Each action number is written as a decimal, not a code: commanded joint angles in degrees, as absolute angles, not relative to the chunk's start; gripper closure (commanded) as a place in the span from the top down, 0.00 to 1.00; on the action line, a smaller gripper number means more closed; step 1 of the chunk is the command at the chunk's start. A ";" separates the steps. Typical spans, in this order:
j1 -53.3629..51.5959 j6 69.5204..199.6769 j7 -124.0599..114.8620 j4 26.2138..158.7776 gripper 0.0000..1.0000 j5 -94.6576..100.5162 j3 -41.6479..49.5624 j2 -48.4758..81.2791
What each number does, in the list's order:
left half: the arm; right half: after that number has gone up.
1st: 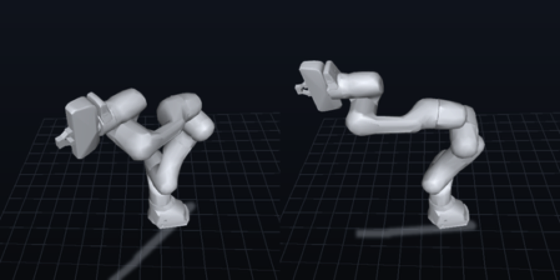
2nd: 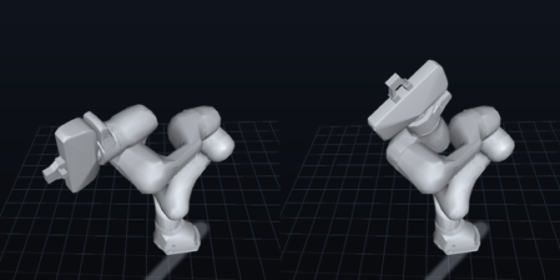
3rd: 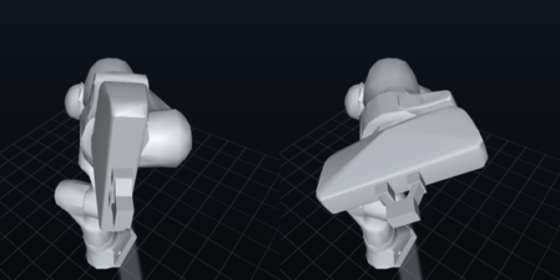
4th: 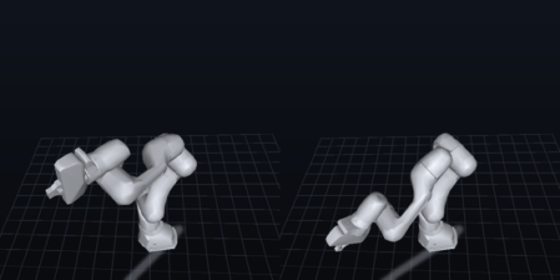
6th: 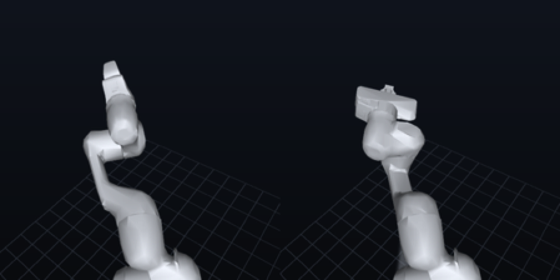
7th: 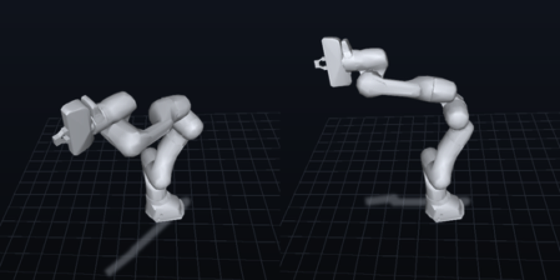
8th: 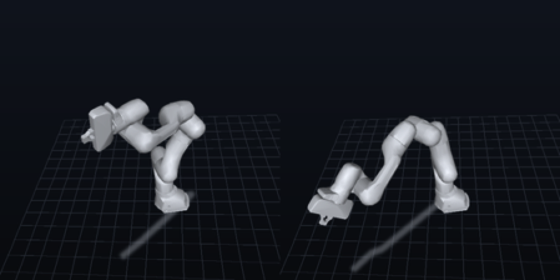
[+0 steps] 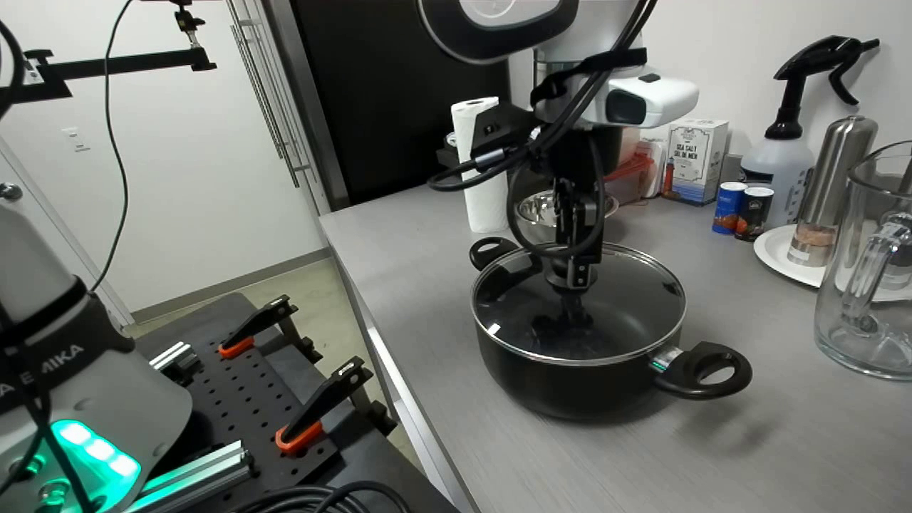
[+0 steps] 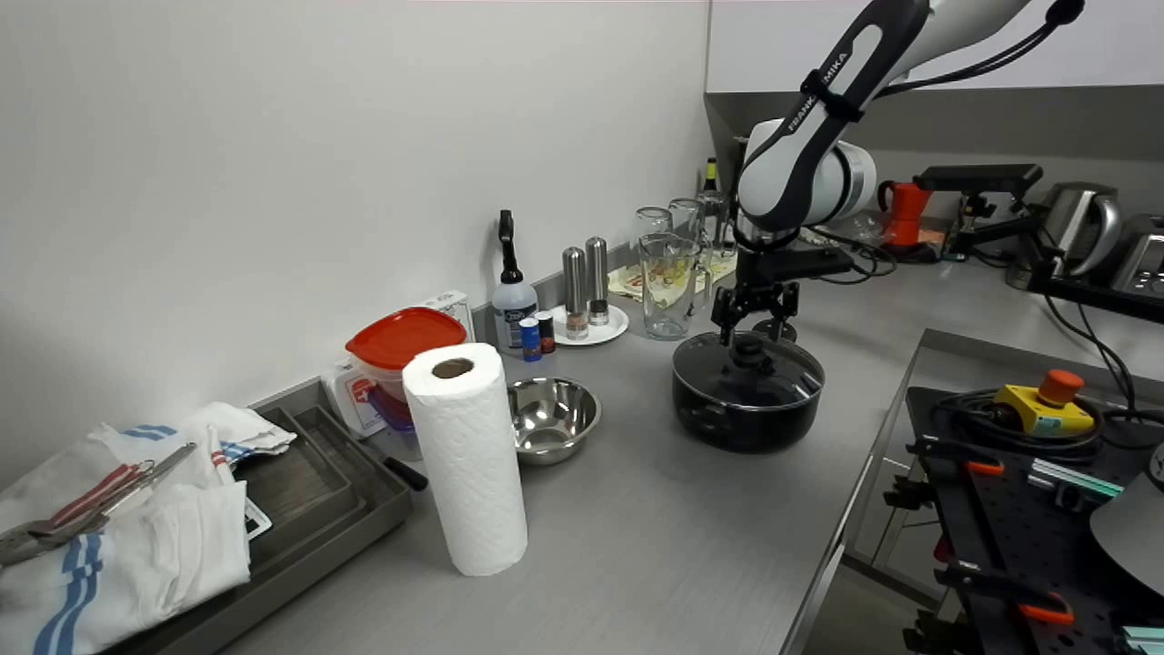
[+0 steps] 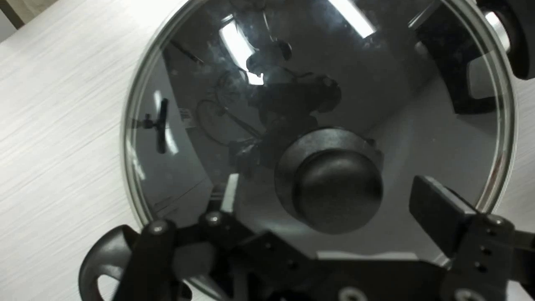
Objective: Remove the lid from the black pot.
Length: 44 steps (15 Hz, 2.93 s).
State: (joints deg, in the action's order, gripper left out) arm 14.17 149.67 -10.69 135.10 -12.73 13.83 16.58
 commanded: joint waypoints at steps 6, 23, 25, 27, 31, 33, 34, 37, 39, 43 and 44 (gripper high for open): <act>12.80 150.33 -15.59 134.29 0.46 -8.38 15.22 17.10; 10.54 147.55 -20.40 140.87 0.25 1.72 16.95 3.14; 10.44 146.25 -22.48 140.97 0.25 4.41 16.28 1.41; 10.36 144.65 -24.23 140.81 0.25 6.53 15.40 0.13; 8.96 141.98 -26.19 139.98 0.25 8.42 12.28 -0.45; 7.63 140.63 -26.94 139.59 0.25 8.96 10.28 -0.28; 6.82 140.05 -27.28 139.33 0.25 8.98 9.21 -0.09; 4.10 138.71 -28.69 138.29 0.25 9.03 5.95 1.03; 2.17 137.63 -29.80 137.23 0.25 9.28 3.83 2.12; -1.55 135.98 -31.19 133.52 0.25 9.52 0.43 5.92; -2.32 136.06 -31.33 132.54 0.25 9.62 -0.06 6.94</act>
State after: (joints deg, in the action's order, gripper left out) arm -0.18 138.54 -29.37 137.21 7.87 1.35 3.91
